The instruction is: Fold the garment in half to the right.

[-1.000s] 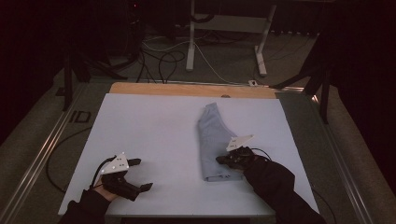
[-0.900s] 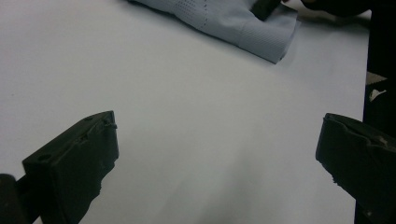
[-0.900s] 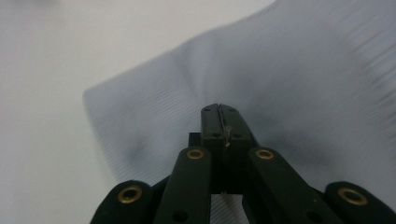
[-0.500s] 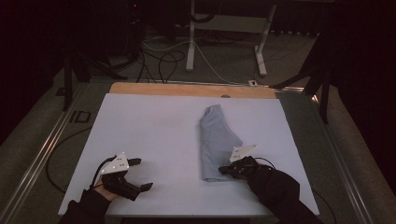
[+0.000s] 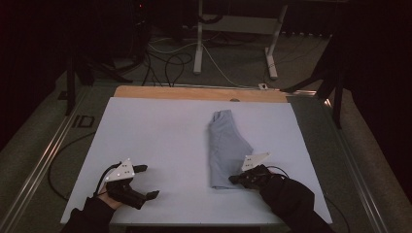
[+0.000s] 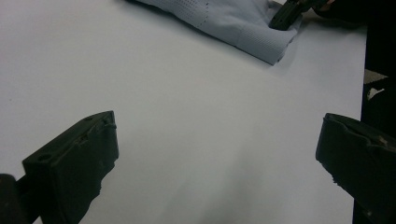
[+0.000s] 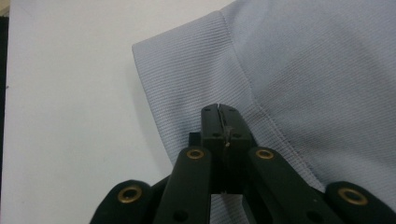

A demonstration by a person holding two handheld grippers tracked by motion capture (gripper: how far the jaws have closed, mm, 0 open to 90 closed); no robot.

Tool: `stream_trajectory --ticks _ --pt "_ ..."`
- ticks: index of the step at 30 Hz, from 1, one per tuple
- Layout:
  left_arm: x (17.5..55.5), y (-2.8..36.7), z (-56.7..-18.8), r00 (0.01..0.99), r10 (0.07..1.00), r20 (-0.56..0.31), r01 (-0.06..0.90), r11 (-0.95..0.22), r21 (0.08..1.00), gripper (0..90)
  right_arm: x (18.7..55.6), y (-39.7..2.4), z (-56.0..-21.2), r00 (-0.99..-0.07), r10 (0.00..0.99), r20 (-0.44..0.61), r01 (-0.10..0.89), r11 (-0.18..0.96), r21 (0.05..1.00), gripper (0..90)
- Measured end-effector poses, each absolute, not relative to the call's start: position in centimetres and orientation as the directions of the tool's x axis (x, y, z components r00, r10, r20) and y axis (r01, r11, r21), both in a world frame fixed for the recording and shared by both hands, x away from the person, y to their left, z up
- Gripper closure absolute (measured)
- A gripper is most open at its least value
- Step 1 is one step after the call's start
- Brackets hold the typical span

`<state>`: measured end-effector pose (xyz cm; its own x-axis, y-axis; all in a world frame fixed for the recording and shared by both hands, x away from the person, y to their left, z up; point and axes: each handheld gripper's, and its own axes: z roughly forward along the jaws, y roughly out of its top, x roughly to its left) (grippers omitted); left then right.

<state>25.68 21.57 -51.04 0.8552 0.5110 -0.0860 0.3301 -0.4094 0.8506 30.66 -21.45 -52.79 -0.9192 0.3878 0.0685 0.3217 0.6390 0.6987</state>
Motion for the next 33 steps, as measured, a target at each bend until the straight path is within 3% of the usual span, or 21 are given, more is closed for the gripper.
stream_trajectory --ticks 13,14,23,26,28,30,33 --pt "25.6 21.7 -51.2 0.856 0.51 -0.083 0.331 -0.418 0.846 0.7 31.2 -21.6 -52.0 -0.92 0.385 0.073 0.311 0.604 0.734 89.4" --pt "25.6 21.7 -51.2 0.854 0.513 -0.087 0.335 -0.413 0.847 0.7 31.3 -21.5 -51.4 -0.918 0.392 0.058 0.3 0.592 0.748 84.1" --pt "25.6 22.0 -51.2 0.854 0.513 -0.085 0.334 -0.416 0.846 0.7 31.5 -21.5 -50.0 -0.918 0.395 0.038 0.275 0.564 0.779 70.3" --pt "25.6 21.9 -51.2 0.854 0.514 -0.082 0.333 -0.418 0.845 0.7 31.7 -21.7 -49.6 -0.91 0.412 0.05 0.288 0.54 0.791 53.3" --pt "25.6 21.9 -51.2 0.855 0.513 -0.082 0.333 -0.419 0.845 0.7 31.8 -21.7 -49.4 -0.907 0.418 0.053 0.292 0.534 0.793 50.1" --pt "25.6 22.0 -51.1 0.853 0.515 -0.082 0.332 -0.415 0.847 0.7 31.9 -21.5 -49.1 -0.905 0.423 0.04 0.291 0.547 0.785 38.3" --pt "25.6 22.0 -51.1 0.854 0.514 -0.08 0.33 -0.416 0.847 0.6 32.1 -21.2 -48.9 -0.904 0.427 0.031 0.291 0.558 0.777 31.1"
